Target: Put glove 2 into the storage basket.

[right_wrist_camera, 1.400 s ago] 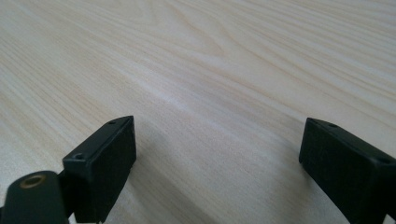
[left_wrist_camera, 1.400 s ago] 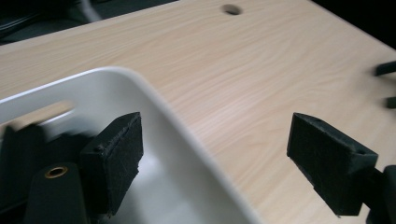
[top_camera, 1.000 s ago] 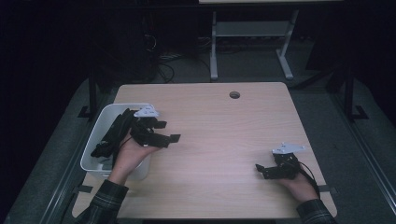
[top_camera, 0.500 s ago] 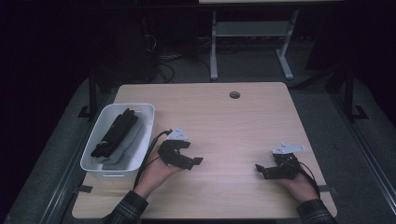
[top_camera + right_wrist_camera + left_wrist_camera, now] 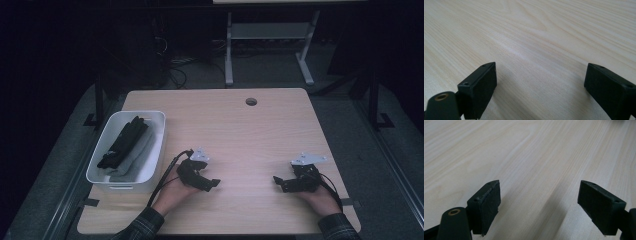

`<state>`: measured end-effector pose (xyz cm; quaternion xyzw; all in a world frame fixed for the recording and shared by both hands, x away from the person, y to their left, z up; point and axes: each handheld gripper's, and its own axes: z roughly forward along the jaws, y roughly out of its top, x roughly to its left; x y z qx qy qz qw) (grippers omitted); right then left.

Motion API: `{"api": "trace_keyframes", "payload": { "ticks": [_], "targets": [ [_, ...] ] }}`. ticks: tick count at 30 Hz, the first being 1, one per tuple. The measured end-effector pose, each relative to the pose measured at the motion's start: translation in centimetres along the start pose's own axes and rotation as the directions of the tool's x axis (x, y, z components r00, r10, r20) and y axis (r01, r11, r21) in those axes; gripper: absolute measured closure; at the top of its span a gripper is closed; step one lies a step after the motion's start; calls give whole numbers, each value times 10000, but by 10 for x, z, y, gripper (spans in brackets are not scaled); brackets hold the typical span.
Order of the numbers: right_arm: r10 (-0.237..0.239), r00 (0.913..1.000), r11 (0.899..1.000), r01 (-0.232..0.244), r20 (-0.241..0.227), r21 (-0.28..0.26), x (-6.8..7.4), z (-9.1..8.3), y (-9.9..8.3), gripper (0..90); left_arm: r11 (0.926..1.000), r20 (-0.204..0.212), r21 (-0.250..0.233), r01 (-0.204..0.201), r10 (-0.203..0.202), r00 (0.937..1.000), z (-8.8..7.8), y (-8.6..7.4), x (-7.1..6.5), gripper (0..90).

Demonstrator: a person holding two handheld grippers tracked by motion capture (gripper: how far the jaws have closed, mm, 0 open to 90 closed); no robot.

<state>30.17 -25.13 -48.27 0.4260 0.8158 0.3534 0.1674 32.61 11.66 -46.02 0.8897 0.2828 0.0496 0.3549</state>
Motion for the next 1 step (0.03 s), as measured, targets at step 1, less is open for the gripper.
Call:
{"api": "trace_keyframes", "payload": {
  "ticks": [1],
  "targets": [
    [-4, 10000, 10000, 4, -3, 2, 0, 0, 0, 107, 10000, -28, 72, -24, 24, 10000, 1, 0, 0, 177]
  ]
}}
